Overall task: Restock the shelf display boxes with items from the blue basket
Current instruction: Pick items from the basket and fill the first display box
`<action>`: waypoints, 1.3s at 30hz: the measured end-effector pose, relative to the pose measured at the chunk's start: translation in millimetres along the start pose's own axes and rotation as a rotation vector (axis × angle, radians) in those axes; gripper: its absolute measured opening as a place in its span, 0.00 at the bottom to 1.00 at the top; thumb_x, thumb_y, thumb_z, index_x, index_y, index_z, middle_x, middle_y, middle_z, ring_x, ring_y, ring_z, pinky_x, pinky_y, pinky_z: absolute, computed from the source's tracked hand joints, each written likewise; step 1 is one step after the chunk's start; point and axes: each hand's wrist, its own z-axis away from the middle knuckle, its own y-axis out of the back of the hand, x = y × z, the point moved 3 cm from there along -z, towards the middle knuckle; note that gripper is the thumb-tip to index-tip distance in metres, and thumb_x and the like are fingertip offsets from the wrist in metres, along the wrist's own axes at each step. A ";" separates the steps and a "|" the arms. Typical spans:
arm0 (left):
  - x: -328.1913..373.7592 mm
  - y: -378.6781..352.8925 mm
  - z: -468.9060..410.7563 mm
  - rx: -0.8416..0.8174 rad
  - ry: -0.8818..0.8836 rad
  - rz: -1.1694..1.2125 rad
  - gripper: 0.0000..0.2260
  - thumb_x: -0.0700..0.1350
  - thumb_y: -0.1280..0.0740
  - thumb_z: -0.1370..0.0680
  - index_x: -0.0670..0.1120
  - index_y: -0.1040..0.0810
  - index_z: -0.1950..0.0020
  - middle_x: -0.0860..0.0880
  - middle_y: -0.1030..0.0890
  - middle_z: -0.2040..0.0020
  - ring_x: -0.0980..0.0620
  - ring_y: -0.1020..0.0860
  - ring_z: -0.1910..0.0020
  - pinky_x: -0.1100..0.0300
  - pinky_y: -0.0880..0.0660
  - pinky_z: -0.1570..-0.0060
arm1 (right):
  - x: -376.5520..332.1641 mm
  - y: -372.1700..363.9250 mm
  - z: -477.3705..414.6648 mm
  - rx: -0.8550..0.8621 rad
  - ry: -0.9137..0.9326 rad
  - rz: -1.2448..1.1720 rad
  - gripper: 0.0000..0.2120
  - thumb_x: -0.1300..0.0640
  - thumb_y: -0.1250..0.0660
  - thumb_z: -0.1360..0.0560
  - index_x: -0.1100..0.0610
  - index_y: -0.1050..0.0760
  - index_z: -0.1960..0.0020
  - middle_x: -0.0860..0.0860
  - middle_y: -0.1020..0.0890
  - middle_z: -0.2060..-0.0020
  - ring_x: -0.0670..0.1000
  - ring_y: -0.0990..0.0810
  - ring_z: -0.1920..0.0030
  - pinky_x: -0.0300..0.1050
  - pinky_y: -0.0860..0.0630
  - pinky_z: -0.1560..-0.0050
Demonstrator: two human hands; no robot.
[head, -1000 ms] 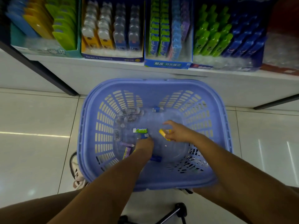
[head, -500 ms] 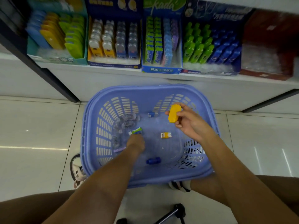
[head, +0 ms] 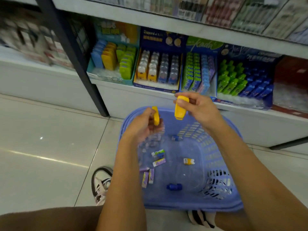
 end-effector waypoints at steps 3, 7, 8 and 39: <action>41.0 20.0 22.5 0.041 -0.177 0.107 0.11 0.43 0.43 0.21 0.42 0.26 0.60 0.48 0.19 0.70 0.55 0.22 0.75 0.65 0.24 0.73 | -36.3 -24.7 -27.2 0.051 0.149 0.149 0.12 0.53 0.28 0.28 0.48 0.20 0.44 0.45 0.18 0.59 0.38 0.24 0.66 0.29 0.30 0.67; 72.0 50.1 43.1 0.143 -0.402 0.167 0.08 0.43 0.39 0.21 0.43 0.26 0.58 0.50 0.21 0.70 0.56 0.26 0.73 0.65 0.29 0.74 | -72.2 -72.9 -69.7 0.060 0.304 0.275 0.17 0.57 0.30 0.26 0.54 0.23 0.38 0.57 0.18 0.53 0.53 0.20 0.60 0.46 0.21 0.57; 74.9 58.4 47.4 0.165 -0.437 0.167 0.07 0.43 0.38 0.21 0.43 0.25 0.57 0.51 0.21 0.69 0.56 0.26 0.72 0.65 0.29 0.73 | -79.7 -85.8 -80.5 0.071 0.337 0.300 0.16 0.59 0.31 0.26 0.54 0.23 0.38 0.56 0.18 0.53 0.53 0.20 0.58 0.48 0.21 0.53; 85.2 121.8 57.0 0.501 -0.705 0.120 0.10 0.45 0.30 0.25 0.48 0.21 0.44 0.52 0.17 0.59 0.55 0.17 0.61 0.67 0.22 0.61 | -90.4 -202.0 -165.0 0.012 0.585 1.367 0.15 0.55 0.43 0.19 0.59 0.23 0.39 0.58 0.23 0.44 0.60 0.23 0.45 0.50 0.26 0.51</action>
